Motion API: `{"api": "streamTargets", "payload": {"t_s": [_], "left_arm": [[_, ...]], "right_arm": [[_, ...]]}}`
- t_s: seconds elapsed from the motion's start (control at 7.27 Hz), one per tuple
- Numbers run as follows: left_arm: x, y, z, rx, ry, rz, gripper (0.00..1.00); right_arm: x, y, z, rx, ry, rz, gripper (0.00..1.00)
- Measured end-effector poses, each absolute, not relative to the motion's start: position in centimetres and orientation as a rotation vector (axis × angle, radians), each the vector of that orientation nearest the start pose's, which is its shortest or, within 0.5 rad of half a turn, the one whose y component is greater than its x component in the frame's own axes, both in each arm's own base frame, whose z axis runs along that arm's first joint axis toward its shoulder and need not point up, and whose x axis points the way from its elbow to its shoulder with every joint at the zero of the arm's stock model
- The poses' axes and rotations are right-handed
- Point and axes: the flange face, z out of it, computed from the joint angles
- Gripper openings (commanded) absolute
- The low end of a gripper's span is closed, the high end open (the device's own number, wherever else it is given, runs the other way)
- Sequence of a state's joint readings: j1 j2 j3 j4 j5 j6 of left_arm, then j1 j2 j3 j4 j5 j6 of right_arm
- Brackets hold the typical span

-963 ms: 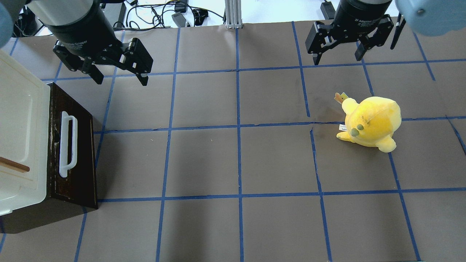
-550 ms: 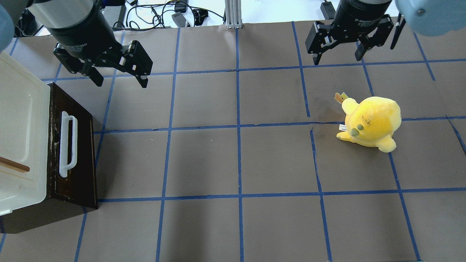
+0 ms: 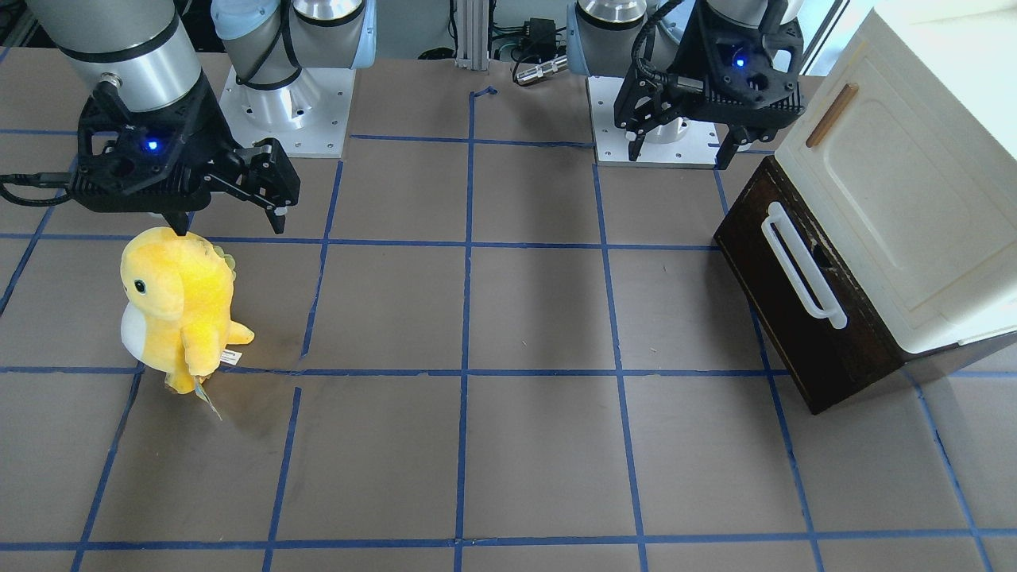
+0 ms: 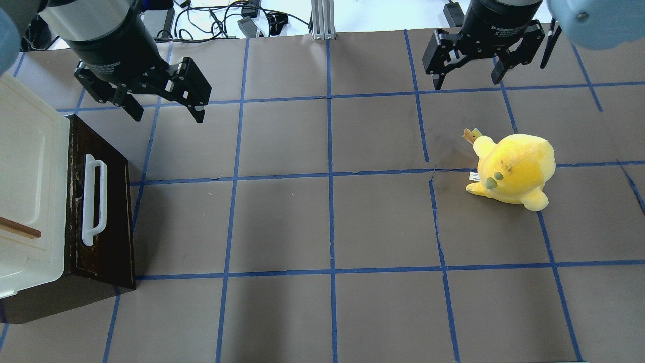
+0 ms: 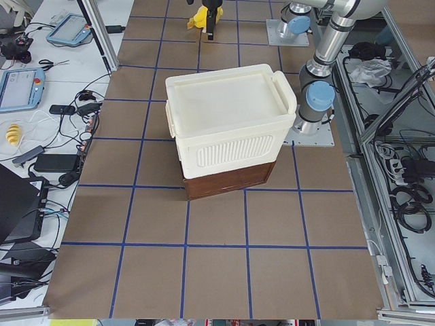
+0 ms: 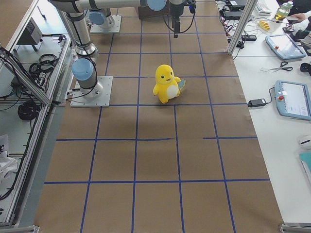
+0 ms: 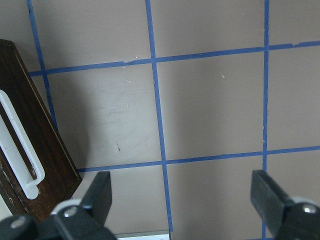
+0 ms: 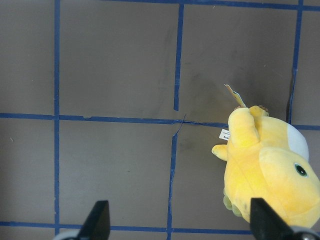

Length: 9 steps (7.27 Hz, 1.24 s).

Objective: Pull drawer sideways

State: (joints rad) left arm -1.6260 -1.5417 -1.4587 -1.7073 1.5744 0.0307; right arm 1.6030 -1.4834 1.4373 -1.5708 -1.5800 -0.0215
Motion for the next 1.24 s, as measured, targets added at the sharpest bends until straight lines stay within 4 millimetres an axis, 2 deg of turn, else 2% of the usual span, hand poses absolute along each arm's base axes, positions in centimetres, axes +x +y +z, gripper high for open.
{"api": "streamTargets", "payload": {"t_s": [0.41,0.69,0.96,1.24], "left_arm": [[-15.9,-46.9,54.3,0.134,3.136,-0.005,1.0],[-15.9,-47.7,52.7,0.124,3.136,0.04,1.0],[-15.8,-48.2,48.2,0.128,3.106,0.093,1.0],[-14.3,-47.7,43.5,0.068,2.951,0.168,1.0]], "right_arm": [[14.9,-52.9,50.9,-0.084,3.149,-0.072,1.0],[14.9,-52.9,50.9,-0.084,3.149,-0.072,1.0],[14.9,-52.9,50.9,-0.084,3.149,-0.073,1.0],[14.9,-52.9,50.9,-0.084,3.149,-0.072,1.0]]}}
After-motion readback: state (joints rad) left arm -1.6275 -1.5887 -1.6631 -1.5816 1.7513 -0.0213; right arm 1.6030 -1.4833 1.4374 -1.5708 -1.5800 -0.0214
